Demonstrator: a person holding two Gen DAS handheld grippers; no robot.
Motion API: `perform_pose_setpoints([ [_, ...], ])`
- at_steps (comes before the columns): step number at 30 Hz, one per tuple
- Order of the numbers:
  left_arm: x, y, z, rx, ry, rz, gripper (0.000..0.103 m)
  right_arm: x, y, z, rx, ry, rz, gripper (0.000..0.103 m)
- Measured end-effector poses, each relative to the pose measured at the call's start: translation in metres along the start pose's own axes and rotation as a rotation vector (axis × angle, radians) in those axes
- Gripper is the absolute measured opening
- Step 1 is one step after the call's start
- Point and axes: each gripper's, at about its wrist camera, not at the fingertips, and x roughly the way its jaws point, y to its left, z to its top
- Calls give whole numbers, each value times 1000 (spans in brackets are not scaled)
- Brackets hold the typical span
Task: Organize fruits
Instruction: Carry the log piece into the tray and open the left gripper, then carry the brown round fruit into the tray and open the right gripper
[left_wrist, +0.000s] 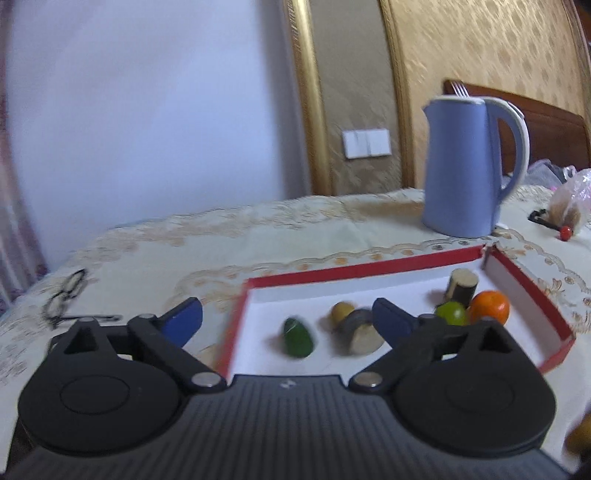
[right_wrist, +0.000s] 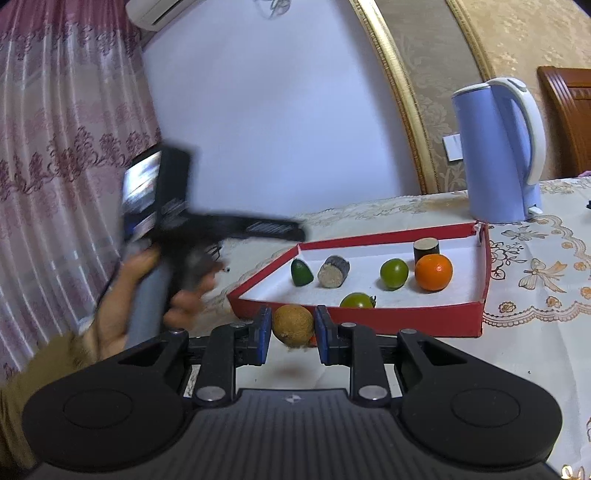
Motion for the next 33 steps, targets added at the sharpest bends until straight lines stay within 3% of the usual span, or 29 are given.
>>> perform_pose_setpoints([
  [7, -29, 35, -41, -146, -57, 20, 103, 3, 22, 5, -91, -73, -112, 24],
  [14, -27, 52, -56, -228, -45, 34, 103, 22, 43, 11, -215, -62, -178, 24],
  [19, -26, 51, -57, -218, -33, 60, 103, 52, 37, 26, -246, -32, -217, 24],
  [23, -24, 52, -57, -219, -26, 65, 103, 90, 30, 40, -312, -20, -297, 24],
  [31, -20, 54, -58, -224, 1, 60, 103, 152, -10, 64, -287, 38, -394, 24],
  [33, -19, 55, -59, -225, 3, 59, 103, 163, -18, 68, -262, 87, -404, 32],
])
